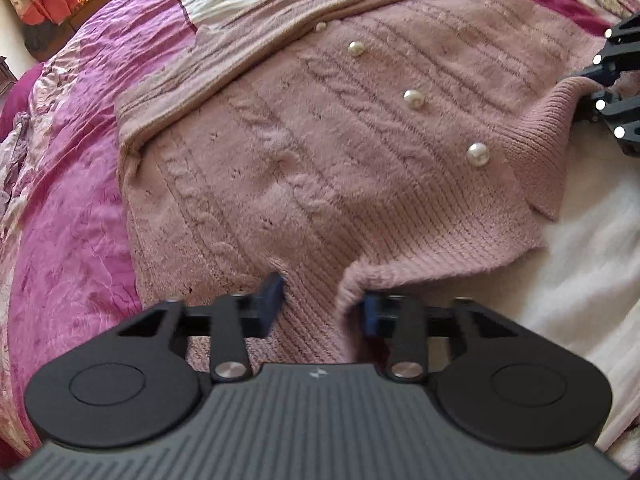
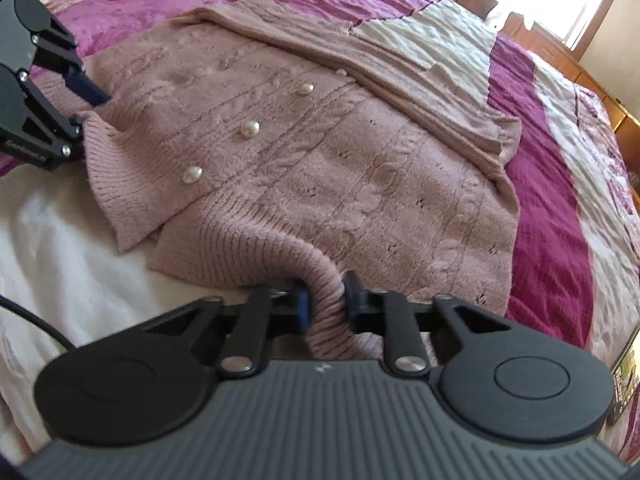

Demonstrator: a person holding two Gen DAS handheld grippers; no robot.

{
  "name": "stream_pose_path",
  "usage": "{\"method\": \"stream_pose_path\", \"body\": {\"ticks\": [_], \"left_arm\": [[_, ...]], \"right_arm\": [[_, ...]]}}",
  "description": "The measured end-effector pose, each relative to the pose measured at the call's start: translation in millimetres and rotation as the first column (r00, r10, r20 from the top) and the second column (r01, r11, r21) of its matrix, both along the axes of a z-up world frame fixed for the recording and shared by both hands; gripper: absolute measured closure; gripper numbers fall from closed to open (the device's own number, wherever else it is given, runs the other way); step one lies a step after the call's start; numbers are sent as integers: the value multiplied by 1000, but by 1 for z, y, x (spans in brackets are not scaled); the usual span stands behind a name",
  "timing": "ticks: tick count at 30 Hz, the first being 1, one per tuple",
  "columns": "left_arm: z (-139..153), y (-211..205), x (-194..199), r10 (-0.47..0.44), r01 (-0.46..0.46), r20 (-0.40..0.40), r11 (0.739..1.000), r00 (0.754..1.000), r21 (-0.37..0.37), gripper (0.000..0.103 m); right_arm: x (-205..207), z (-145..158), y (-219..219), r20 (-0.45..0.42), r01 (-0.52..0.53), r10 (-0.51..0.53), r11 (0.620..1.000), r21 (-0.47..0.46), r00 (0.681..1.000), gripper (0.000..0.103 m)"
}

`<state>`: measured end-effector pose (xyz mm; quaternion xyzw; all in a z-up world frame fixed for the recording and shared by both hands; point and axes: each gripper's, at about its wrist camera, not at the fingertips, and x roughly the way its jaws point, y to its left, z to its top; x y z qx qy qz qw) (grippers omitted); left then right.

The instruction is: Fold small clothes

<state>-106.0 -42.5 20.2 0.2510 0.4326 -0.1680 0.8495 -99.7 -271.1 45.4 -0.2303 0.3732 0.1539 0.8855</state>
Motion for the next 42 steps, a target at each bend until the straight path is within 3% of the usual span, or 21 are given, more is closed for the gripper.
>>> {"method": "stream_pose_path", "body": {"ticks": [4,7,26,42], "left_arm": [[8,7,0,34,-33,16,998,999,-60,84],[19,11,1,62,-57,39,993,997,-106,89],[90,18,32,199,-143,214,957,956,-252,91],[153,11,130,259,-149,331,934,907,-324,91]], "right_arm": [[-1,6,-3,24,14,-14,999,29,1000,89],[0,15,-5,51,21,-24,998,54,998,89],[38,72,-11,209,93,-130,979,180,969,90],[127,121,-10,325,160,-256,942,294,910,90]]}}
